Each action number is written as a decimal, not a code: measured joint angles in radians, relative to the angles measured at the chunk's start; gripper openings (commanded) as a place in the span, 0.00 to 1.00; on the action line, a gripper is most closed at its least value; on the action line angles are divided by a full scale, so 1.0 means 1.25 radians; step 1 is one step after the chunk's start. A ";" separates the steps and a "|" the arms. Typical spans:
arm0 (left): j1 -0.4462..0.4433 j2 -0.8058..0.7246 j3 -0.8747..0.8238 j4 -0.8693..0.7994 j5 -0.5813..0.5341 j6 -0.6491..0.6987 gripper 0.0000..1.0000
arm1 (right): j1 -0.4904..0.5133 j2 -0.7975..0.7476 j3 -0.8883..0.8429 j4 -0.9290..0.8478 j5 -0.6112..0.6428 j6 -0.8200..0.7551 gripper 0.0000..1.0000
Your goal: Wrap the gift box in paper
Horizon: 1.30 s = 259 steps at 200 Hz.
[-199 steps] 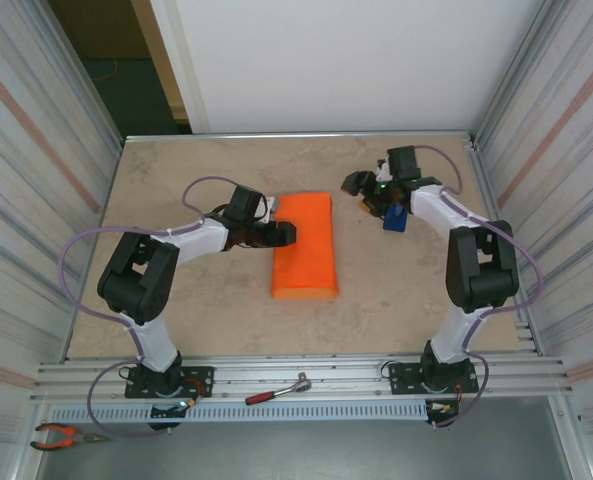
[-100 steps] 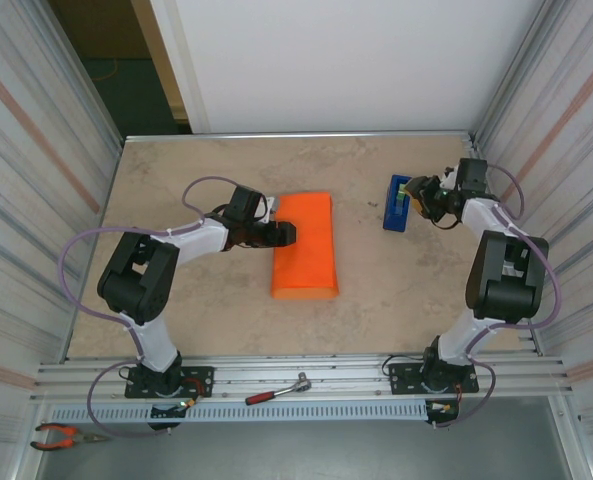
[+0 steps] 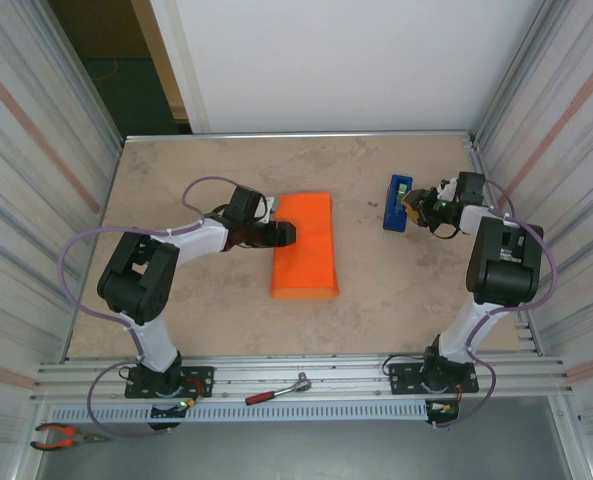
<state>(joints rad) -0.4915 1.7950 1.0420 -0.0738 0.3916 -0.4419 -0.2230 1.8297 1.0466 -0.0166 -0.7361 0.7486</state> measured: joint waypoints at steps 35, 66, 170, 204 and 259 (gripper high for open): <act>0.000 0.000 0.000 0.000 0.000 0.000 0.67 | -0.002 0.016 0.000 0.029 -0.020 0.003 0.29; 0.000 0.000 0.000 0.000 0.000 0.000 0.67 | -0.002 0.026 -0.003 0.052 -0.034 0.006 0.25; 0.000 0.000 0.000 0.000 0.000 0.000 0.66 | -0.002 0.049 -0.009 0.100 -0.064 0.024 0.07; 0.000 0.000 0.000 0.000 0.000 0.000 0.66 | -0.002 0.050 -0.022 0.116 -0.067 0.029 0.00; 0.000 0.000 0.000 0.000 0.000 0.000 0.66 | -0.003 0.022 -0.068 0.190 -0.070 0.092 0.00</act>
<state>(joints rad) -0.4911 1.7950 1.0424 -0.0738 0.3916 -0.4419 -0.2264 1.8572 0.9619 0.2207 -0.8234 0.8635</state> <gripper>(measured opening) 0.661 0.042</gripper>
